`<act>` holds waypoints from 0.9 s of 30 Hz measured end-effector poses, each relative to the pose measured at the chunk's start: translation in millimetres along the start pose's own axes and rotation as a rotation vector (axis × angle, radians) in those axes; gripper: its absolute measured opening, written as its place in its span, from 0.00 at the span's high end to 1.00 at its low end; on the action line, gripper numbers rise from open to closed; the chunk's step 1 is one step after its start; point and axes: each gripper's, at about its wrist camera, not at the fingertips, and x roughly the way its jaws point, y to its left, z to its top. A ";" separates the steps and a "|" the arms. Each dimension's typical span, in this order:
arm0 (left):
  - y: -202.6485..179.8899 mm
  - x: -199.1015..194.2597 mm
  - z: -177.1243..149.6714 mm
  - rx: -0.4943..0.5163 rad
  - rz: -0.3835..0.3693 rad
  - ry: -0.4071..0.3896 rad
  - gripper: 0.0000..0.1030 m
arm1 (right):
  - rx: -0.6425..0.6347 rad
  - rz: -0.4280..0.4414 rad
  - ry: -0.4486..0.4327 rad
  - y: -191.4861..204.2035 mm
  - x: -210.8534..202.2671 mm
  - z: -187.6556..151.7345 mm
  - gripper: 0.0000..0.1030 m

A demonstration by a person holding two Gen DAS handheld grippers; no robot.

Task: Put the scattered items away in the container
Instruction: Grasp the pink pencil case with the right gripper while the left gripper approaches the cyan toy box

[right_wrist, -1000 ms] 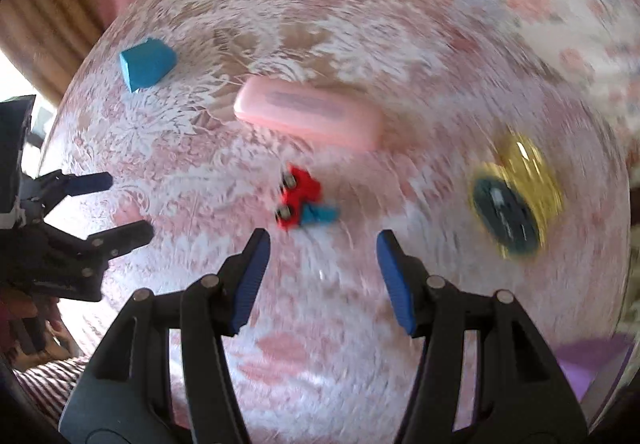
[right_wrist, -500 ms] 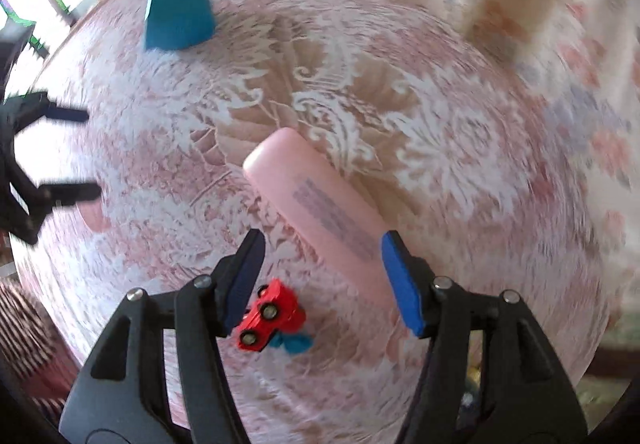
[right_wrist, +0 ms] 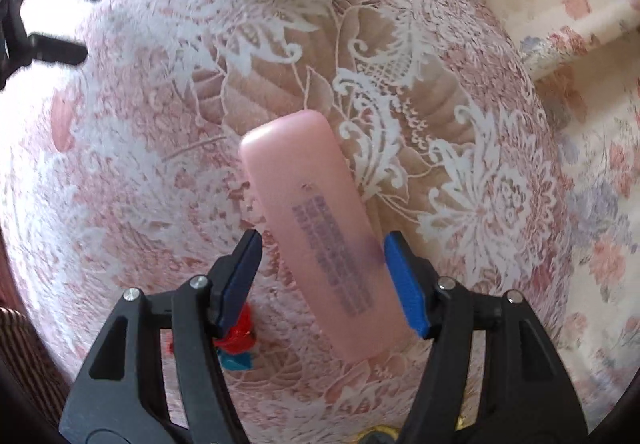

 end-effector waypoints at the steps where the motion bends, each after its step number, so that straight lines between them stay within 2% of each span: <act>1: 1.6 -0.6 1.7 0.000 0.003 -0.004 0.00 | -0.011 -0.002 0.004 0.5 2.2 0.7 0.35; 10: 12.8 -10.5 22.0 0.014 0.018 -0.050 0.00 | -0.027 -0.032 0.028 2.0 15.0 3.4 0.38; 14: 19.7 -13.7 34.0 0.015 0.020 -0.066 0.00 | 0.001 -0.047 0.005 0.3 14.4 7.1 0.44; 22: 17.8 -9.4 67.4 0.083 0.034 -0.097 0.00 | 0.094 -0.035 -0.007 -4.1 14.8 18.9 0.45; 27: 18.4 -1.5 82.0 0.103 0.075 -0.111 0.00 | 0.141 -0.018 -0.002 -9.6 16.3 23.1 0.46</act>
